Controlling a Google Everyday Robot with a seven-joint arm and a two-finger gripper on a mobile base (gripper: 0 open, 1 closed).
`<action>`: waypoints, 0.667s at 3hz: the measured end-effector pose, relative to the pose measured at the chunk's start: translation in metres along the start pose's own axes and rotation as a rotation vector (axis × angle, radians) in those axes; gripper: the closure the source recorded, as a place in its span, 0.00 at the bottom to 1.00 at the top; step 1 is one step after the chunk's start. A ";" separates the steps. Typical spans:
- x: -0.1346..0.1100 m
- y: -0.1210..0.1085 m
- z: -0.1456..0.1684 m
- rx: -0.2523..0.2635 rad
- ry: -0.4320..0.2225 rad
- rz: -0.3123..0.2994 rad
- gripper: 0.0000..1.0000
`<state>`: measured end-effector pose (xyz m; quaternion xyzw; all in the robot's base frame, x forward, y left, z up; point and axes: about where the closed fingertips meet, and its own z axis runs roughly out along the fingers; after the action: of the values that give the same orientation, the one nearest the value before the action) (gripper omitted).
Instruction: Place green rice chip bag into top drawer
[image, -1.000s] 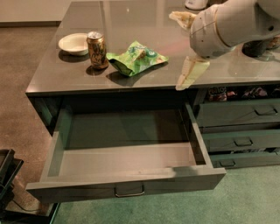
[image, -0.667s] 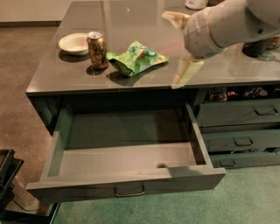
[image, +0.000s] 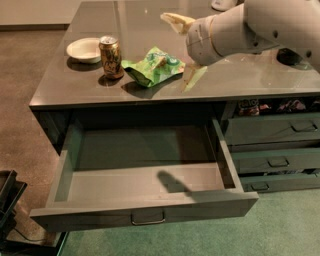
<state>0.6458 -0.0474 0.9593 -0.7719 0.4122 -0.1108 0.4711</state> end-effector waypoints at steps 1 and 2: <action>0.005 -0.008 0.035 0.015 -0.039 -0.065 0.07; 0.011 -0.011 0.068 0.007 -0.067 -0.105 0.18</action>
Offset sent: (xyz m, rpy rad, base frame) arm 0.0793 0.0550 -0.0471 -0.0351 -0.0771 0.1591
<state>0.6965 -0.0095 0.9298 -0.7943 0.3546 -0.1109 0.4807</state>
